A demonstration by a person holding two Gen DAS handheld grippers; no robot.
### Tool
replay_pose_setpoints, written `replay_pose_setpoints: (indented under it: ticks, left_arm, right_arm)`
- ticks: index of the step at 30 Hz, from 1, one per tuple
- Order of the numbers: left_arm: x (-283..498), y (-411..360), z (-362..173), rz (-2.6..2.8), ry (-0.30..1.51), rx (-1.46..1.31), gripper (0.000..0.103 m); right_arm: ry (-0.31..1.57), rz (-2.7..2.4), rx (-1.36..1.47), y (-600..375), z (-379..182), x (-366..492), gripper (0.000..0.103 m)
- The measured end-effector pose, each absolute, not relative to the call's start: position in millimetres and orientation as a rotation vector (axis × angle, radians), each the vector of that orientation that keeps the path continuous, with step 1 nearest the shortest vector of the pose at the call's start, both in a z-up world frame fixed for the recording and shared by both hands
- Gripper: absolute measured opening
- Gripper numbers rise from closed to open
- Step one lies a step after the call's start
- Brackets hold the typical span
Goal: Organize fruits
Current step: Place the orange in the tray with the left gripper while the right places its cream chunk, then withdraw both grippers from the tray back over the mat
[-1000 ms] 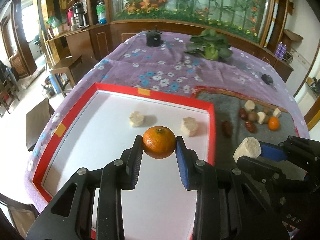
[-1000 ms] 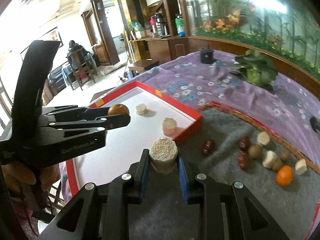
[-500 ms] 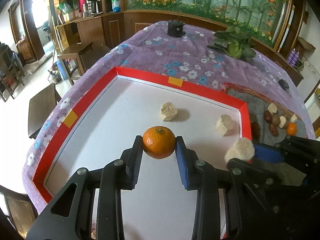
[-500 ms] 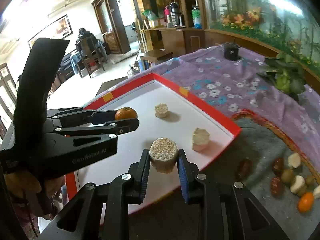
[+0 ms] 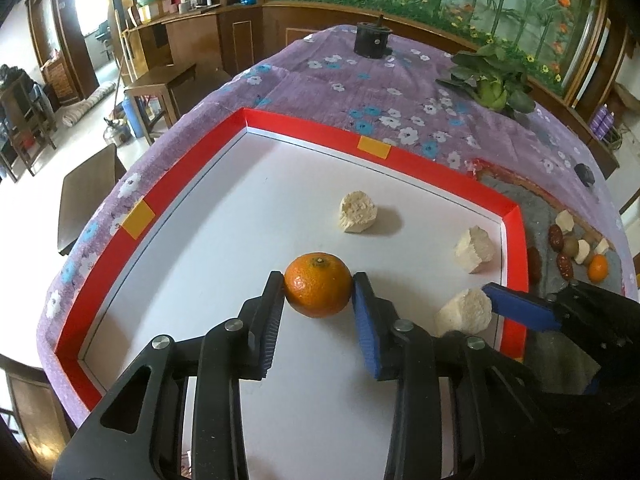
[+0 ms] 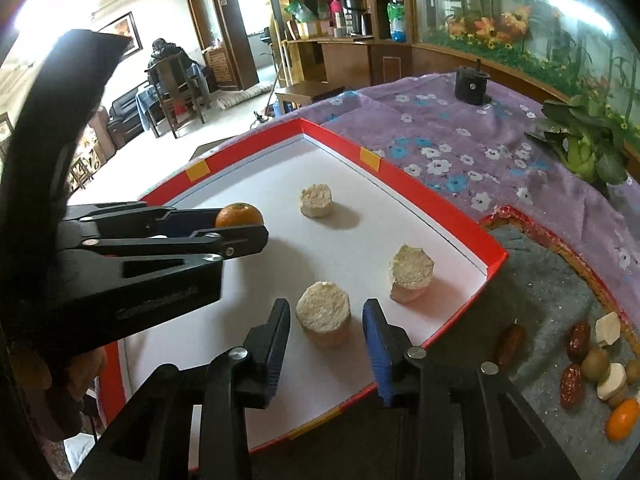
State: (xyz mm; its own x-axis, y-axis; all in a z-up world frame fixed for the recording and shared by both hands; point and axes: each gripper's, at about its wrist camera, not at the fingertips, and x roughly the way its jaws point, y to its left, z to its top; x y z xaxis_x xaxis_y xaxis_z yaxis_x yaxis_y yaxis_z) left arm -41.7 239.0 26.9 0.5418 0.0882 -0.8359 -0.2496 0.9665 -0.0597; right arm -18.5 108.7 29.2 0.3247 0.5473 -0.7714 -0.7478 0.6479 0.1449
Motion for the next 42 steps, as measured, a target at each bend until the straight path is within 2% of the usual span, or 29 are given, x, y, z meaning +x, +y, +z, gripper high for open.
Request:
replay_pose_setpoints:
  ticks: [1, 3, 4, 23, 42]
  left_arm:
    - [-42, 238, 28, 0.204, 0.975, -0.176, 0.05]
    - [-45, 237, 33, 0.211, 0.949, -0.174, 0.062]
    - [-47, 237, 36, 0.215, 0.938, -0.174, 0.063]
    - [-56, 165, 66, 0.173, 0.848, -0.065, 0.063]
    - [-39, 54, 55, 0.021, 0.874, 0.013, 0.063]
  right_arm:
    - [0.895, 0.861, -0.25, 106, 31, -20, 0.037]
    - [0.888, 0.855, -0.241, 102, 34, -21, 0.037]
    - [0.882, 0.855, -0.232, 98, 37, -23, 0.038]
    - [0.85, 0.697, -0.141, 18, 55, -32, 0.042]
    - [0.868, 0.501, -0.05, -99, 49, -38, 0.043]
